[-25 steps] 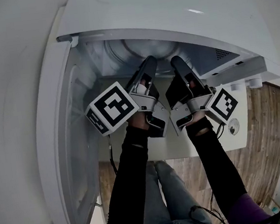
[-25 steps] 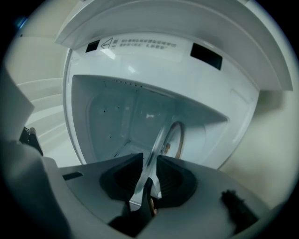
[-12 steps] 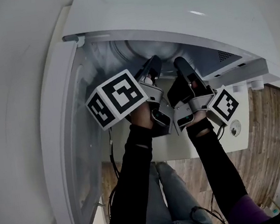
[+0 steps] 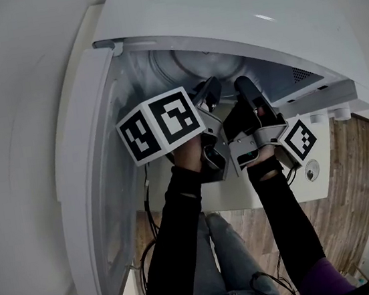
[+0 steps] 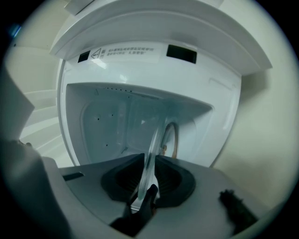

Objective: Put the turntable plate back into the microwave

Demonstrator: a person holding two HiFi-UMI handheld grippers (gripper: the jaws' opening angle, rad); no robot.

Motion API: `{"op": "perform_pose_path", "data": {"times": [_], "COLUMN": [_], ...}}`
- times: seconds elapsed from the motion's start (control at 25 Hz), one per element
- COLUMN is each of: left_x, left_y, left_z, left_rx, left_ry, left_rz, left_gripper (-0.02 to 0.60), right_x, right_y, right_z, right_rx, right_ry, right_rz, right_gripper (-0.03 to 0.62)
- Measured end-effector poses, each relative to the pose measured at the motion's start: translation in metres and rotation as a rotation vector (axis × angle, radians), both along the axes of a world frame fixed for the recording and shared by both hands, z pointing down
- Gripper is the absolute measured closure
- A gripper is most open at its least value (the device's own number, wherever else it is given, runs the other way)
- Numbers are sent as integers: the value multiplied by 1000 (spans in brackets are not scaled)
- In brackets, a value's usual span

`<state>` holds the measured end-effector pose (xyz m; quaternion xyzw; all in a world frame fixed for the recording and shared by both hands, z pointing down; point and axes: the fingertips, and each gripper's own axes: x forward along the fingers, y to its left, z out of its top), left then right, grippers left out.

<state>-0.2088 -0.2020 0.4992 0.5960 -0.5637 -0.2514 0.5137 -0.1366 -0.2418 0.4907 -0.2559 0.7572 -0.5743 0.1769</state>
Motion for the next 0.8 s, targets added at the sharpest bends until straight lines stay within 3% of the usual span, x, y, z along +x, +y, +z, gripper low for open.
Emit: {"op": "perform_pose_path", "data": {"times": [0.28,0.56,0.8], "left_x": [5,8,6], "left_y": [3,1,-2], "left_z": [0,-1,-3], "left_rx": [25,-4,20], "left_ry": [-24,-50,-37], "left_rz": [33,93,83], "left_gripper": [459,448,437], "right_x": [2,4,4], "right_y": [0,-2,-6], "right_z": [1,0,-4], "right_rx": [-32,-65,-77], "right_ry": [-44,-69,-84], "right_rz": [7,40,67], "right_gripper": [525,530,531]}}
